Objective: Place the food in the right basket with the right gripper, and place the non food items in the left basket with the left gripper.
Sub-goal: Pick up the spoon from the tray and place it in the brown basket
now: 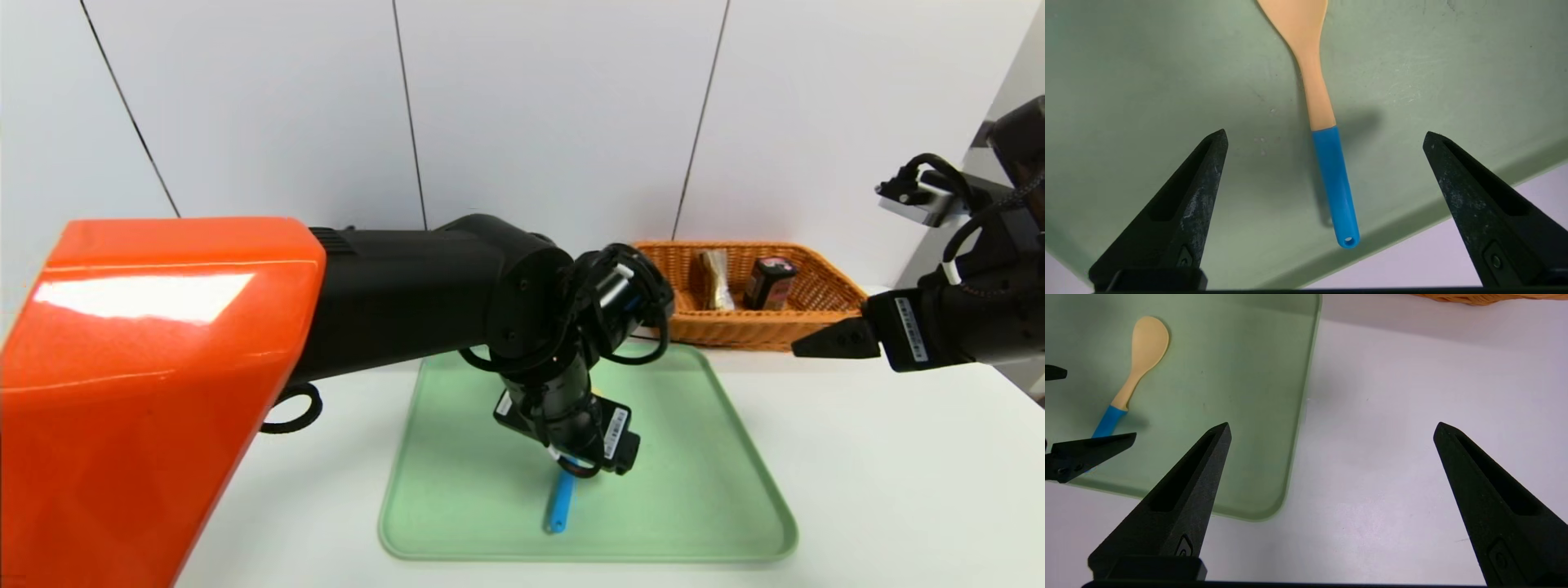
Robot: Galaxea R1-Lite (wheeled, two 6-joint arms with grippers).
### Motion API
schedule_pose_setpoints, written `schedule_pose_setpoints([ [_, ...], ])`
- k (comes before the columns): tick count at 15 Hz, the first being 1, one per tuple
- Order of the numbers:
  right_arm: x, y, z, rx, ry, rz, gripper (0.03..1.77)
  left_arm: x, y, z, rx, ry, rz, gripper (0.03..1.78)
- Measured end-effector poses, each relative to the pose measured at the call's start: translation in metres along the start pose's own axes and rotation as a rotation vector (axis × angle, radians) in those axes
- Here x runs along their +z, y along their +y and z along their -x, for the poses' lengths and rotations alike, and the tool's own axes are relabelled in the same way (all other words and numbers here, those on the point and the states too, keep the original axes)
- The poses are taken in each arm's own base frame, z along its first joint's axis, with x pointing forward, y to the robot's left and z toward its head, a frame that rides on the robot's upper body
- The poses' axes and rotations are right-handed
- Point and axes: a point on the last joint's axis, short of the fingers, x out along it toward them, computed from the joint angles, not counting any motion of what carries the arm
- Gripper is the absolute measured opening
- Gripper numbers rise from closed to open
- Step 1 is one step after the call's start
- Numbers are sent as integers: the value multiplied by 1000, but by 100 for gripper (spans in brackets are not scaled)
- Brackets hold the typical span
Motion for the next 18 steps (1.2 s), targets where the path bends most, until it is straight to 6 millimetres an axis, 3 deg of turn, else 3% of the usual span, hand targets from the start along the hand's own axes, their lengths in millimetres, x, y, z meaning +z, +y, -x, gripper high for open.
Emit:
schedule_pose_setpoints([
  [6,-9,0,-5,-1,32,0,171,-1,-1,-13,23,14,4,169],
  [18,-11,2,-8,8,45,11,171,-1,-2,-22,28,25,8,169],
])
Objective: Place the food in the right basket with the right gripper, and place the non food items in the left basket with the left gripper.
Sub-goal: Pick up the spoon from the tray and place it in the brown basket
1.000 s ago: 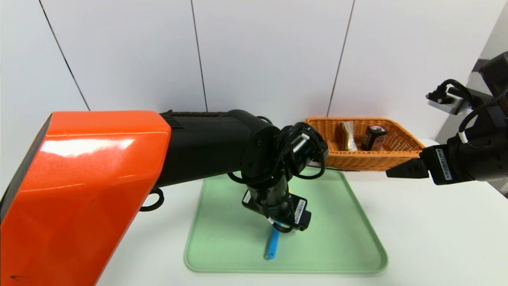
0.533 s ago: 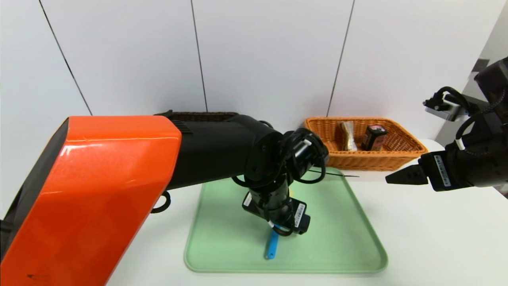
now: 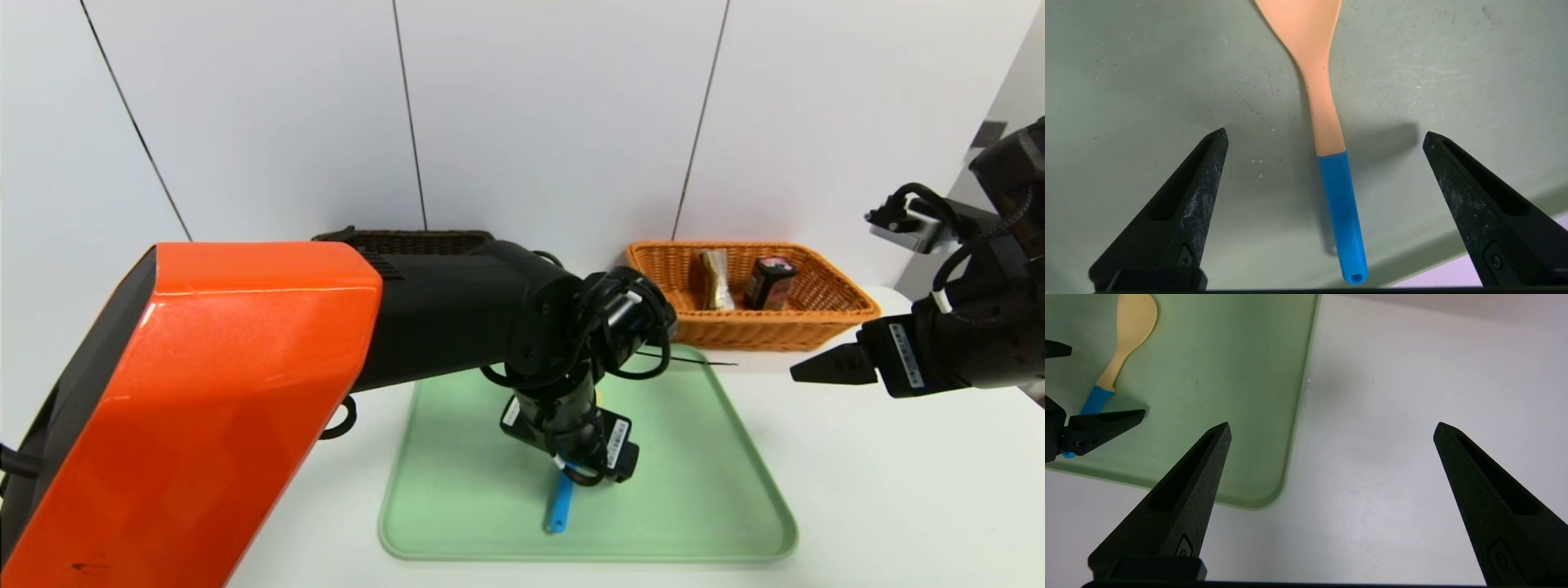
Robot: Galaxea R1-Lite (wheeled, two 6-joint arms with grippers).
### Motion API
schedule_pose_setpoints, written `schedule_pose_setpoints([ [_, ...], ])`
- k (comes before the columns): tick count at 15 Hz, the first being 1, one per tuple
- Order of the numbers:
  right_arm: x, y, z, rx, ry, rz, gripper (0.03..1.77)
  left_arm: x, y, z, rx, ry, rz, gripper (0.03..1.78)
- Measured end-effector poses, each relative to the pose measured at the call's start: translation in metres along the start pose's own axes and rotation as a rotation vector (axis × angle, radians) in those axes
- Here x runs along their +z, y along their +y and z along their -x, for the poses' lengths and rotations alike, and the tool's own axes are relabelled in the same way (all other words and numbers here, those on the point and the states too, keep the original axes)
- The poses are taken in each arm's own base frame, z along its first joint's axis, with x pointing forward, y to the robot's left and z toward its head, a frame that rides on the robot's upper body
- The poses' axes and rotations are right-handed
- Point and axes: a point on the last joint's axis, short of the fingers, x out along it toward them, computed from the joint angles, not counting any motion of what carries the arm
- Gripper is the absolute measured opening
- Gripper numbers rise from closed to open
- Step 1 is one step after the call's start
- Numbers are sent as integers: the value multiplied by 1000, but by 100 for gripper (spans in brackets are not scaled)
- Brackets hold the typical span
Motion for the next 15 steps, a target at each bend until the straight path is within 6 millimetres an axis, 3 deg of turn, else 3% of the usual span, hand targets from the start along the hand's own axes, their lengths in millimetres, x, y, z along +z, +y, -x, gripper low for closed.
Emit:
schedule_pose_setpoints([
  [12,-2,0,1,2,3,6,171,-1,0,-3,2,14,21,169],
  [13,-2,0,1,1,3,7,171,-1,0,-3,2,15,23,160],
  [15,-2,0,1,3,1,6,171,-1,0,-3,2,15,30,125],
])
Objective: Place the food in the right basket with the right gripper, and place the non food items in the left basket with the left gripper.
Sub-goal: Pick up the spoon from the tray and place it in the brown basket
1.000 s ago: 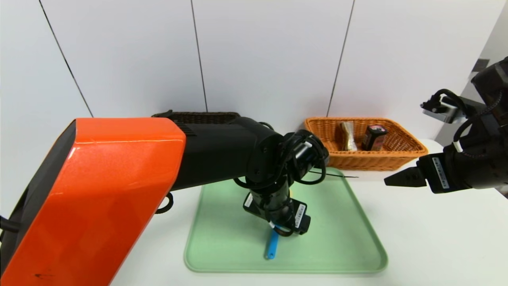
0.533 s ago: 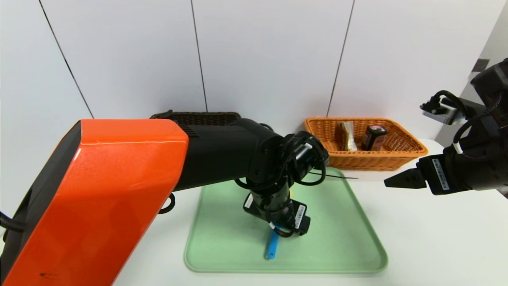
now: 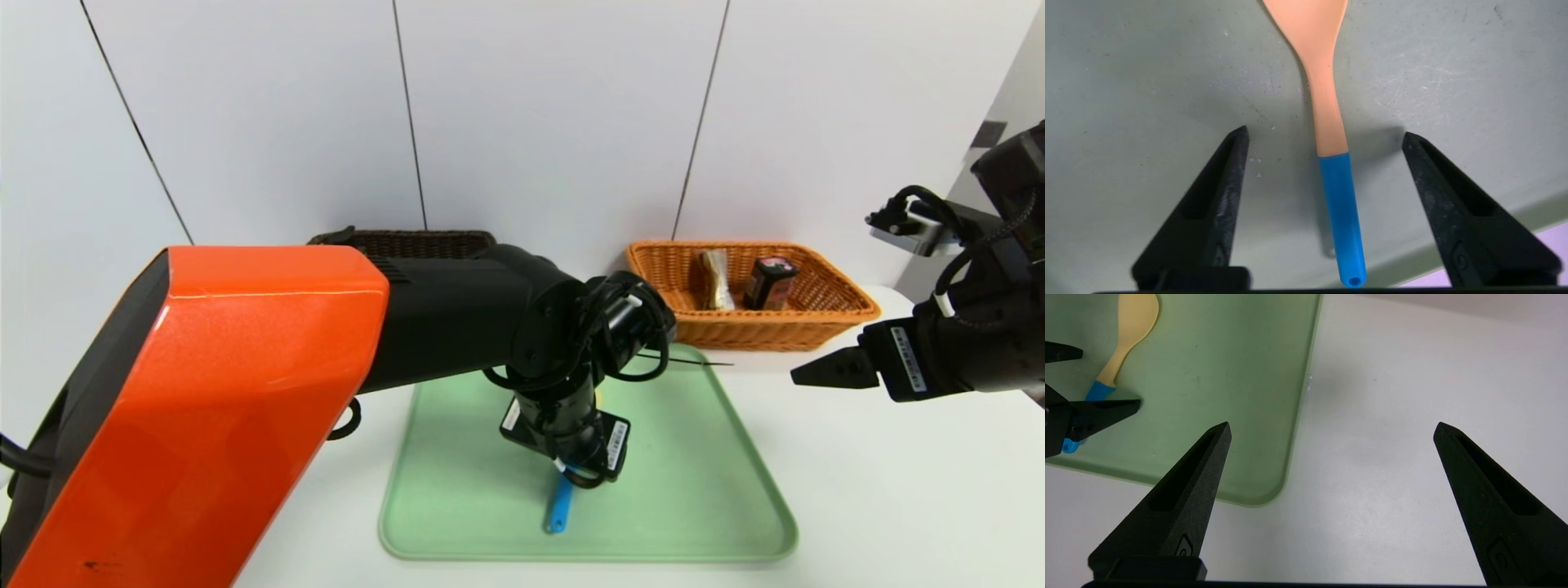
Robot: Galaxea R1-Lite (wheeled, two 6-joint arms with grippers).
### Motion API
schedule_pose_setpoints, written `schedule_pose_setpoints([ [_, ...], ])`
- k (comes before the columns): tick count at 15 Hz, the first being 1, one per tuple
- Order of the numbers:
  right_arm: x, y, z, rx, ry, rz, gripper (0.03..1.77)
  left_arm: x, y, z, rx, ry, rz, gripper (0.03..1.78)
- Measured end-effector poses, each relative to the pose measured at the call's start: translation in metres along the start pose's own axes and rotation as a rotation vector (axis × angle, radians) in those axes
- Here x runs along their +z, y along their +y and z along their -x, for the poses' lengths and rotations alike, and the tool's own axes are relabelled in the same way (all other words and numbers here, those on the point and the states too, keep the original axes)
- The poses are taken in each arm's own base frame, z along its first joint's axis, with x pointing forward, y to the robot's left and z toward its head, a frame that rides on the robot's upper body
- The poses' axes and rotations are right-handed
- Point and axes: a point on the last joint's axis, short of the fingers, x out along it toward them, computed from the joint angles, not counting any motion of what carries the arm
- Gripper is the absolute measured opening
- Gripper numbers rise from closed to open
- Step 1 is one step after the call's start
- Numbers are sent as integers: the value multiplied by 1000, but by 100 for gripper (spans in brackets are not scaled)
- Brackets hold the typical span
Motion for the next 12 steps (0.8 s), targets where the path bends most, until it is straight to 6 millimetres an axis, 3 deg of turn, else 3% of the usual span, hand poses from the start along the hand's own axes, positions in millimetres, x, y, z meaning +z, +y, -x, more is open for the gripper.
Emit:
schedule_pose_setpoints([
  [4,-2,0,2,2,-2,1,171,0,0,0,2,4,0,79],
  [5,-2,0,3,3,-3,2,171,-1,0,0,1,5,1,57],
  [6,-3,1,3,4,-5,4,171,-1,0,0,1,6,2,11],
  [12,-5,4,7,17,-12,15,171,-2,0,6,-2,6,2,11],
])
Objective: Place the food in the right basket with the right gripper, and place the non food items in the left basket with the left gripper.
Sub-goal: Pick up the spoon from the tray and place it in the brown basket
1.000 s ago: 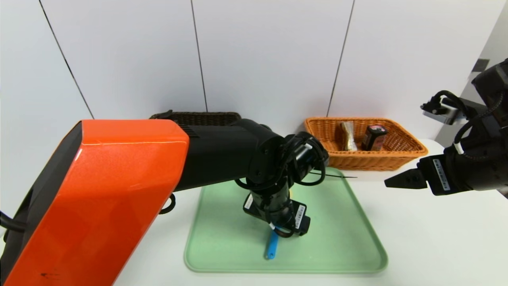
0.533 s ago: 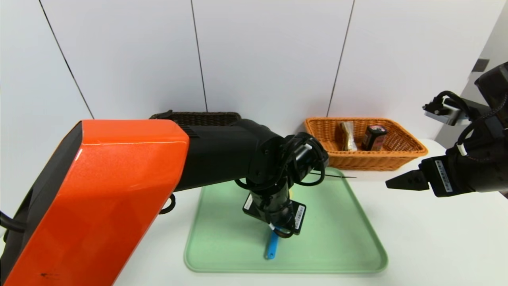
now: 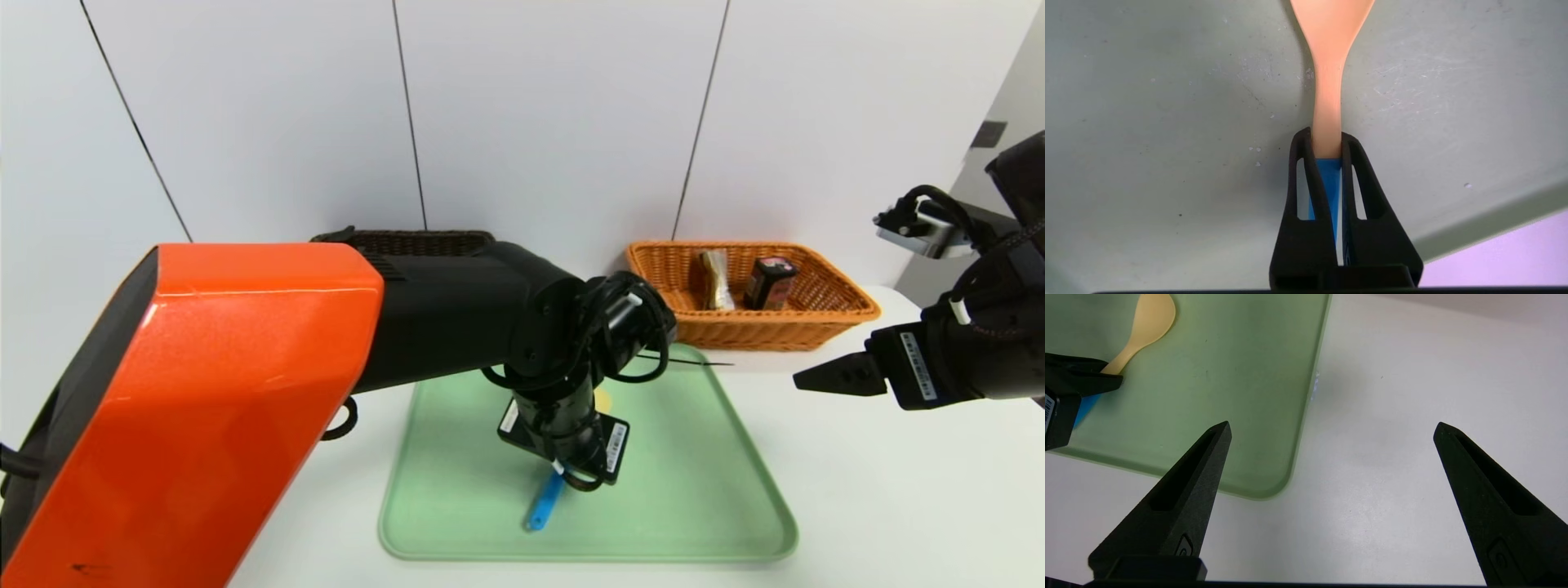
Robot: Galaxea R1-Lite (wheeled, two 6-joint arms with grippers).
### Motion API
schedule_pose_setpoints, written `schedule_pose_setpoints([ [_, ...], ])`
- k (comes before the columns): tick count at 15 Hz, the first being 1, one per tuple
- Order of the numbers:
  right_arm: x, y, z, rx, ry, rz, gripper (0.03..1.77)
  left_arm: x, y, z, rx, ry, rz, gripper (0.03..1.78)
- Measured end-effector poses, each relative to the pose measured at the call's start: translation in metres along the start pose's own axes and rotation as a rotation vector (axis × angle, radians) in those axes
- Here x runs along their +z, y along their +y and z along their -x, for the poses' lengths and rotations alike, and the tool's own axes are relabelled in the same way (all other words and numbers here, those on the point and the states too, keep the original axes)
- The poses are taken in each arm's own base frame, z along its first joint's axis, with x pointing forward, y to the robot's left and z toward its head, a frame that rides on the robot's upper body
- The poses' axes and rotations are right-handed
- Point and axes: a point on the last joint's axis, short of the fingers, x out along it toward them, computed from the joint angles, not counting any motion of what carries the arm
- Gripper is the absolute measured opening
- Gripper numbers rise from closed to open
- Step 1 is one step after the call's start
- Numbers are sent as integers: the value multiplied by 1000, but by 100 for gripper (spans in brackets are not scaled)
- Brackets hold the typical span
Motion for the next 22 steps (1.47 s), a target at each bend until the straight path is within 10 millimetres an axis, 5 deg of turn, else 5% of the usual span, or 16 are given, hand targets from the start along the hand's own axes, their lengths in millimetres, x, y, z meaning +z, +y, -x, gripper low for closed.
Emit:
schedule_pose_setpoints([
  [4,-6,1,0,2,14,4,171,1,-1,39,-64,-75,-2,11],
  [7,-11,-1,-1,-5,26,-2,171,3,9,90,-150,-185,22,11],
  [13,-19,-2,-7,-7,19,-7,171,40,92,163,-113,-622,239,11],
  [17,-19,-2,-6,-9,16,-9,171,51,133,157,-22,-679,339,11],
  [22,-20,-3,-7,-9,20,-14,171,78,186,109,81,-715,461,11],
])
